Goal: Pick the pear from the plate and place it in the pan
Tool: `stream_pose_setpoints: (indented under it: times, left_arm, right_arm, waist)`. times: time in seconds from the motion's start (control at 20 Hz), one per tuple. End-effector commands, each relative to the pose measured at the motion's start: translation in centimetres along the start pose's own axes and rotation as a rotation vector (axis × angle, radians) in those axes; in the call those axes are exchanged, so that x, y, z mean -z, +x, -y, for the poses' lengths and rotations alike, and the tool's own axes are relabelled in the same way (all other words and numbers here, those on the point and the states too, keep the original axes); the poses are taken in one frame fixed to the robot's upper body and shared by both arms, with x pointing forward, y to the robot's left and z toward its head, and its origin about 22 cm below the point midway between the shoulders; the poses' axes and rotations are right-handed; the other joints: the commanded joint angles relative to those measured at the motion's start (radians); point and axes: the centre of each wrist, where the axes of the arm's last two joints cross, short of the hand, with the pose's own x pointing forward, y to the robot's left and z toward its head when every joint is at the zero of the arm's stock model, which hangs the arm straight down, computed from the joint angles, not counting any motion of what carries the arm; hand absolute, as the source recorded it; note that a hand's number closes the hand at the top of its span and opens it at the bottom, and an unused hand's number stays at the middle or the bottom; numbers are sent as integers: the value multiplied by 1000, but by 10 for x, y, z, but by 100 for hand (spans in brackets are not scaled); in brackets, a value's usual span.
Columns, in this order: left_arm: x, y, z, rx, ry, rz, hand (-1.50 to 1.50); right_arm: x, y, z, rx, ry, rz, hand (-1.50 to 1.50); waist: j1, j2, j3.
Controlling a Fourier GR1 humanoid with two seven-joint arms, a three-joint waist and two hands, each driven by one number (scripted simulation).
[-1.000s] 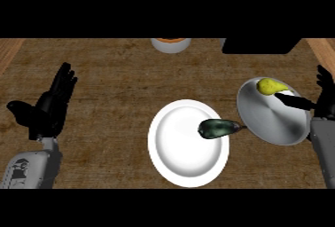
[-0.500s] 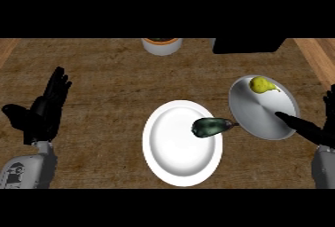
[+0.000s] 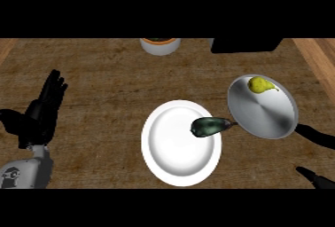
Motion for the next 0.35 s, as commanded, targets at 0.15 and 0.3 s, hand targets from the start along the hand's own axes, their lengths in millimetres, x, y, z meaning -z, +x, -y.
stream_pose_setpoints:
  times: [0.15, 0.3]
  left_arm:
    - [3, 6, 14, -3, -20, 10, 0]
    - [0, 6, 16, -9, -26, 15, 0]
  right_arm:
    - [-78, 73, 32, -26, 22, -19, -150]
    - [-92, 68, 37, -64, -21, -52, -150]
  waist:
    - [25, 9, 2]
    - [38, 12, 3]
